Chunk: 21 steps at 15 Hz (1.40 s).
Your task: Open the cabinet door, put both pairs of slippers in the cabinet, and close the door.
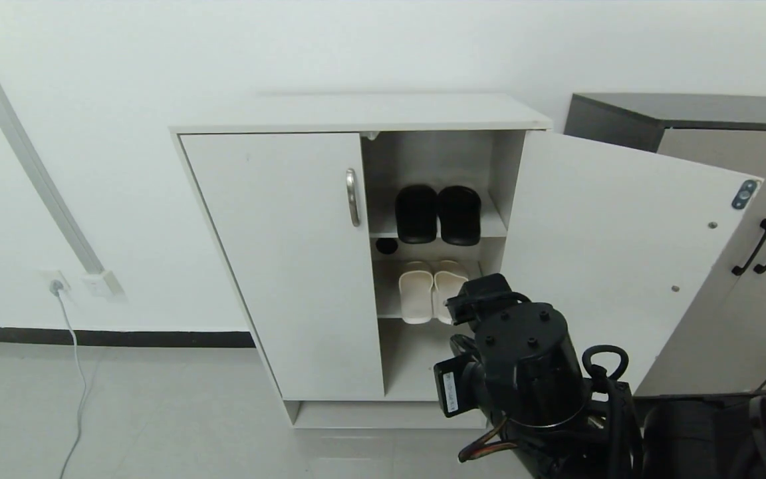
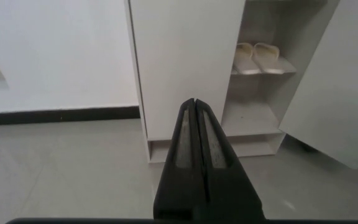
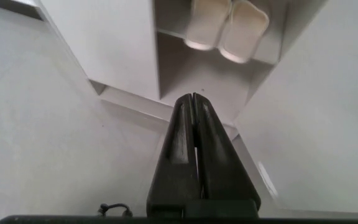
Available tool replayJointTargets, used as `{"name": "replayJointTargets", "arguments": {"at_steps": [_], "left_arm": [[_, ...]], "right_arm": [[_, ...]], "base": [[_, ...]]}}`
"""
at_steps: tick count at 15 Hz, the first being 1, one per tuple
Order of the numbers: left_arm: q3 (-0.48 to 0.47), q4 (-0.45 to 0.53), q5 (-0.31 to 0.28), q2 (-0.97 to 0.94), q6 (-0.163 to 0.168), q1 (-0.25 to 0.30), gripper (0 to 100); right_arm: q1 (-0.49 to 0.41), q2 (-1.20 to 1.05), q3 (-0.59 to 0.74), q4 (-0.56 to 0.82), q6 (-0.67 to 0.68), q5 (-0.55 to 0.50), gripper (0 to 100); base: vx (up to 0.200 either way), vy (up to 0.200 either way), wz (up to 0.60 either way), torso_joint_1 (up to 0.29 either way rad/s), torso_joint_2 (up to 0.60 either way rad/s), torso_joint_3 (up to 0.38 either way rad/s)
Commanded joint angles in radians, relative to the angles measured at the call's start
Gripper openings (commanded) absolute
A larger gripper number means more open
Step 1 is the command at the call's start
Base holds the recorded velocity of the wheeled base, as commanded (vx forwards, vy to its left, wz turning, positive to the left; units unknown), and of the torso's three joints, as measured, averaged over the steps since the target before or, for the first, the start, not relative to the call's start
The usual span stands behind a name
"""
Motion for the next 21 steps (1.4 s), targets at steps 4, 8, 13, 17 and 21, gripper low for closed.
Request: {"name": "replayJointTargets", "arguments": {"at_steps": [4,8,13,17,21], "left_arm": [[0.000,0.000,0.000,0.000,0.000,-0.002,0],[0.000,0.000,0.000,0.001,0.000,-0.002,0],[0.000,0.000,0.000,0.000,0.000,0.000,0],[0.000,0.001,0.000,0.001,0.000,0.000,0],[0.000,0.000,0.000,0.000,0.000,0.000,0]], "right_arm": [[-0.001,0.002,0.000,0.000,0.000,-0.001,0],[-0.001,0.002,0.000,0.000,0.000,-0.001,0],[-0.003,-0.001,0.003,0.000,0.000,-0.001,0],[-0.004,-0.001,0.002,-0.001,0.002,0.000,0],[-0.004,-0.004,0.005,0.000,0.002,-0.001,0]], "base": [[0.000,0.000,0.00,0.105,-0.47,-0.353],[0.000,0.000,0.00,0.138,-0.47,-0.326],[0.000,0.000,0.00,0.171,-0.49,-0.322],[0.000,0.000,0.00,0.204,-0.51,-0.305],[0.000,0.000,0.00,0.234,-0.54,-0.315]]}}
